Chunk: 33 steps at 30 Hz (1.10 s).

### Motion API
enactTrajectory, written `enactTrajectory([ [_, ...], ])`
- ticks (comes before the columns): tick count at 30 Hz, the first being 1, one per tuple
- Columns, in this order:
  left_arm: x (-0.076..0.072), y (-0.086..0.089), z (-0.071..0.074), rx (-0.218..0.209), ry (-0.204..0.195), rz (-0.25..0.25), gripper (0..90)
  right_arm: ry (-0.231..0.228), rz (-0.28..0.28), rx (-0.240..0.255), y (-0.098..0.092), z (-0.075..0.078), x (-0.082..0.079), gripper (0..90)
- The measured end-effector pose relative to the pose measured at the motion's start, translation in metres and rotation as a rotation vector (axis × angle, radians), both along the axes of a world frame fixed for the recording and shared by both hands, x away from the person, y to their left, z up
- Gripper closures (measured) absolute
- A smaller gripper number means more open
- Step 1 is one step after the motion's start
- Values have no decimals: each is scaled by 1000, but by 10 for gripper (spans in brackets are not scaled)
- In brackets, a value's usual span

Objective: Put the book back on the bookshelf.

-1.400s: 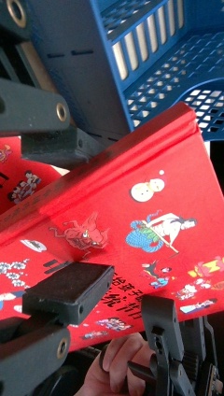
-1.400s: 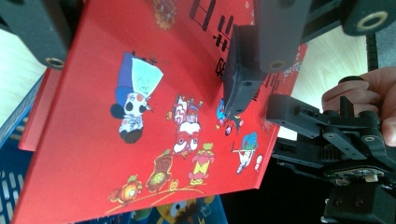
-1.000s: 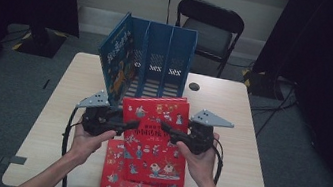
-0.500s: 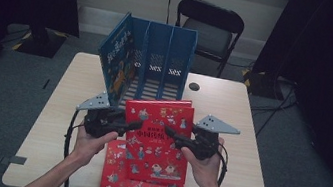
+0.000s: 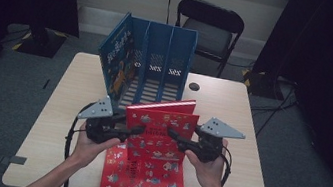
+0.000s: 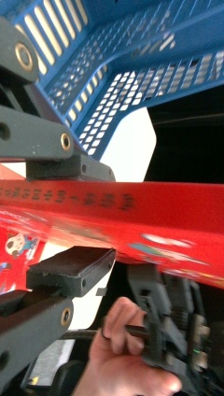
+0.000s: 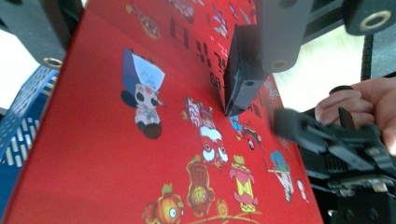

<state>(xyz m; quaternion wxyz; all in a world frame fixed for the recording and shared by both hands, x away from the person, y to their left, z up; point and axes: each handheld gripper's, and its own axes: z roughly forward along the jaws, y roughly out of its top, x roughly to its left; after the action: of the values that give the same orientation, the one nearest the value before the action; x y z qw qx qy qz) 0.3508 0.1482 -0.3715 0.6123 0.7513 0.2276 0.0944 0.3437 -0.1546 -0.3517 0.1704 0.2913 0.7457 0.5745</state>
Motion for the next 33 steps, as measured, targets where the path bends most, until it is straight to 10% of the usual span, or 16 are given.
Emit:
enactTrajectory([
  [11,-5,-5,-7,39,-21,-2,607,-1,8,-24,-11,-7,-8,467],
  [20,-6,-3,-8,7,19,-60,699,9,-100,-27,-29,-8,-6,386],
  [33,-11,-6,-6,19,23,-68,765,59,-25,-79,-17,-24,7,371],
])
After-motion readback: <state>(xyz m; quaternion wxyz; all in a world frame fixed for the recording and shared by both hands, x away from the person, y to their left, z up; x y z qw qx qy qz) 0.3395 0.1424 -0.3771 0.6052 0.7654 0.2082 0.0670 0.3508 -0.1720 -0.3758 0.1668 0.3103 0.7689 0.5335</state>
